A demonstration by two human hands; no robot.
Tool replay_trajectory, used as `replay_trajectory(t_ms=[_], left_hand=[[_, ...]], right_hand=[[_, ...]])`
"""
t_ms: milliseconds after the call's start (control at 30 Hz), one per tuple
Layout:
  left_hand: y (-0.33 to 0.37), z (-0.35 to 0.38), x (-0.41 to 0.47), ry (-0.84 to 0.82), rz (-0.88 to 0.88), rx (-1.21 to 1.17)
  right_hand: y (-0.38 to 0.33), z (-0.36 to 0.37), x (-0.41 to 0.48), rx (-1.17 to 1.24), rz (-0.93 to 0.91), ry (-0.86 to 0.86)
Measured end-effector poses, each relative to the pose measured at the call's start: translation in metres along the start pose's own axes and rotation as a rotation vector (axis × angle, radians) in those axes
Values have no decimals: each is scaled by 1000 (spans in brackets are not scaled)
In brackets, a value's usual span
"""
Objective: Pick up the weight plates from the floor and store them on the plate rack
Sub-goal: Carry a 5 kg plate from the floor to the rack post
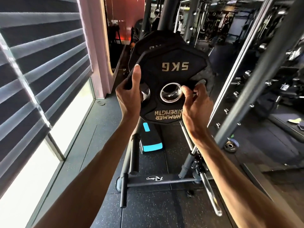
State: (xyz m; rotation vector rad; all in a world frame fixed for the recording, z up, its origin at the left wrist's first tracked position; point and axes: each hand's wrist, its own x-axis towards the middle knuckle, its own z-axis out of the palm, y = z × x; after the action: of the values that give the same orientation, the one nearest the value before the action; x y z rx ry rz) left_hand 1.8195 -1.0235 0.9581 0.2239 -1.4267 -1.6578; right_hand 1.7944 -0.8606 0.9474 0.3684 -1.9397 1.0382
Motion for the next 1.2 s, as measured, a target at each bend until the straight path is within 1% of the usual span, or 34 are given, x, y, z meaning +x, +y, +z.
replay_trajectory(t_ms=[200, 267, 367, 533, 567, 700, 833, 933, 1200], left_hand=[[6, 1, 5, -40, -16, 3], [9, 5, 15, -45, -47, 17], [2, 12, 33, -30, -47, 73], [-19, 19, 54, 70, 81, 84], [-19, 21, 56, 68, 98, 90], [-29, 26, 70, -4, 66, 96], [-44, 29, 80, -58, 59, 66], [-47, 32, 89, -83, 36, 50], [-45, 41, 118, -155, 5, 71]], right_hand=[[1, 2, 6, 27, 21, -24], [3, 9, 14, 41, 51, -45], [8, 21, 28, 36, 69, -99], [21, 31, 49, -107, -2, -204], [23, 33, 53, -136, -28, -211], [26, 44, 63, -212, -89, -152], [22, 49, 68, -144, -102, -100], [23, 54, 71, -120, -96, -105], [34, 76, 81, -139, 5, -159]])
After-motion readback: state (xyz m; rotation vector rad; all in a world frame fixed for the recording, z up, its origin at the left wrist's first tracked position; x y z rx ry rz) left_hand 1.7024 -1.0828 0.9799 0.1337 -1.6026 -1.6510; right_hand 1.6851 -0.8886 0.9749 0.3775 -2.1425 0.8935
